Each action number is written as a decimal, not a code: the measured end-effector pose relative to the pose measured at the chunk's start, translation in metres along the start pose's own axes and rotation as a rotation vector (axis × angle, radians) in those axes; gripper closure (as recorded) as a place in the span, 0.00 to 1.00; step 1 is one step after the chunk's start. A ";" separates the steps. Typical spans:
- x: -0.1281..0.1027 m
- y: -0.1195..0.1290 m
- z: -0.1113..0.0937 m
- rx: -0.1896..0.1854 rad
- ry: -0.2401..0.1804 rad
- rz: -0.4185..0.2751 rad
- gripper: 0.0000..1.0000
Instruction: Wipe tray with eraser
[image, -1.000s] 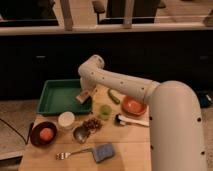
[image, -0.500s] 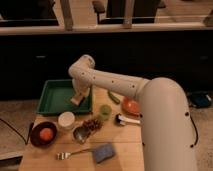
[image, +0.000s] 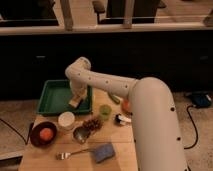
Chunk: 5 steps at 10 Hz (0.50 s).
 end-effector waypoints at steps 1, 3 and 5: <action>0.001 0.001 0.007 -0.008 -0.005 0.009 1.00; 0.009 0.005 0.018 -0.017 -0.008 0.045 1.00; 0.014 0.010 0.029 -0.012 -0.011 0.083 1.00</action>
